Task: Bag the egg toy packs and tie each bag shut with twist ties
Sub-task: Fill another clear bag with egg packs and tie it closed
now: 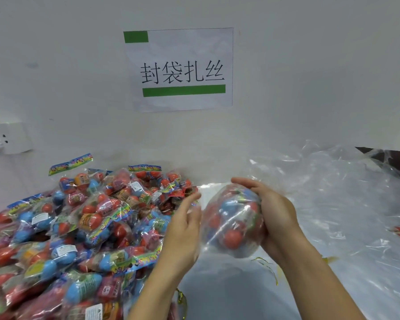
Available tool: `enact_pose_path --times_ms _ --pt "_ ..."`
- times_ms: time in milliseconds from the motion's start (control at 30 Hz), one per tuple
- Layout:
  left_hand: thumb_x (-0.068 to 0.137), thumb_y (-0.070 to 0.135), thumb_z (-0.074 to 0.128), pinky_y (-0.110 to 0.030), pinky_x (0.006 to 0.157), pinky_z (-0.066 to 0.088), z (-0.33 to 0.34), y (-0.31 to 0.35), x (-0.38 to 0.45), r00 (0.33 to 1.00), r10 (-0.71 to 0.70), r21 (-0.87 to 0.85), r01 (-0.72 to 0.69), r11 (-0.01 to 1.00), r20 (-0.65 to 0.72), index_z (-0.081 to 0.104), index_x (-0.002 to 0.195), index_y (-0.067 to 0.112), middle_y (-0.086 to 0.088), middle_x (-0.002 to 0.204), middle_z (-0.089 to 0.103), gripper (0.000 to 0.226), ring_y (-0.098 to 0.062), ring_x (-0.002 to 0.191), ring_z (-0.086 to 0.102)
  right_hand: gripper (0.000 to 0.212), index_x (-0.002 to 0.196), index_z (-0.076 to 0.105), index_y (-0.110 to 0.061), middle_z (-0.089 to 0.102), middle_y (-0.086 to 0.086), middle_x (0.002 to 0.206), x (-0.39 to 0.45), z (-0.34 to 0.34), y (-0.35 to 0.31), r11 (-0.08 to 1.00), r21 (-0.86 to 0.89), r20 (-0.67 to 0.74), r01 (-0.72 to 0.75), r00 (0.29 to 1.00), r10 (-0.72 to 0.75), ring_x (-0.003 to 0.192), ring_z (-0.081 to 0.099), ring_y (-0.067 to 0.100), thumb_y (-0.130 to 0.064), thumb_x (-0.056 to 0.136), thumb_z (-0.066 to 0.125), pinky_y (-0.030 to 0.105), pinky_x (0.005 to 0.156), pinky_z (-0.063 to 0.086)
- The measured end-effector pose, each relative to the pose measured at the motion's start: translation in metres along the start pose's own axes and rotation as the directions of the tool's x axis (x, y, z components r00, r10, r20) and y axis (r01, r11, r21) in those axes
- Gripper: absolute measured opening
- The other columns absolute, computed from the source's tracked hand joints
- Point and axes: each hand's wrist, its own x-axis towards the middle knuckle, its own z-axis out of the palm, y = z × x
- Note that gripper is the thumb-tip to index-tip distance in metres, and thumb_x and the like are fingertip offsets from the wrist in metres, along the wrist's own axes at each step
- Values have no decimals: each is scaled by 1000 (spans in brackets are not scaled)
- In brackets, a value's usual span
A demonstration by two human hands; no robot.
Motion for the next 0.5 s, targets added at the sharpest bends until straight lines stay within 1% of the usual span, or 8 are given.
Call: enact_pose_path --times_ms 33,100,167,200,267,333,433,500 --pt "101 19 56 -37 103 50 -4 -5 -5 993 110 42 -112 993 43 44 140 41 7 139 54 46 -4 120 57 37 86 82 -15 79 8 87 2 -2 0 998 52 -53 -18 998 21 73 76 22 0 90 48 35 63 62" --pt "91 5 68 -20 102 47 -8 -12 -7 949 180 90 -210 974 260 34 137 61 23 146 42 80 10 123 49 35 88 80 -11 78 10 81 4 -4 1 989 144 -138 -37 989 57 62 74 22 3 88 48 40 62 64" --pt "72 12 85 -8 101 39 -2 -15 -7 895 254 112 -314 943 367 30 139 62 35 145 36 100 13 127 43 34 90 78 -9 77 12 77 5 -5 3 981 191 -190 -48 978 85 58 73 23 5 86 48 42 60 63" --pt "62 19 91 -10 101 41 2 -18 -6 891 296 91 -345 934 344 33 139 58 34 142 39 104 10 127 45 32 91 77 -7 77 13 75 4 -5 3 978 198 -194 -61 976 100 58 74 25 6 85 48 42 58 63" --pt "52 27 97 -20 102 46 5 -14 -8 909 341 73 -367 927 240 44 135 47 30 138 47 100 3 124 51 30 94 77 -5 77 15 78 3 -4 4 981 174 -172 -86 978 116 62 75 28 5 84 50 43 58 63" --pt "48 37 96 -17 94 48 2 -12 -8 909 387 82 -402 912 157 51 129 41 33 129 53 93 3 117 56 30 91 79 -8 78 15 83 3 -2 3 990 114 -149 -82 984 99 66 75 29 1 84 52 42 60 63" --pt "50 44 94 -15 82 52 -7 -11 -5 925 351 55 -362 931 143 55 120 45 23 116 65 81 -2 103 66 34 84 82 -28 78 6 89 0 3 -1 998 -50 -129 -30 991 24 77 75 27 -10 90 55 42 73 63" --pt "58 50 88 -27 82 56 -8 -9 -3 941 303 -5 -305 952 149 59 116 43 11 107 72 65 -10 96 71 38 85 80 -43 76 1 87 -5 4 -5 974 -227 -58 30 997 -44 75 72 20 -19 95 51 37 70 61"
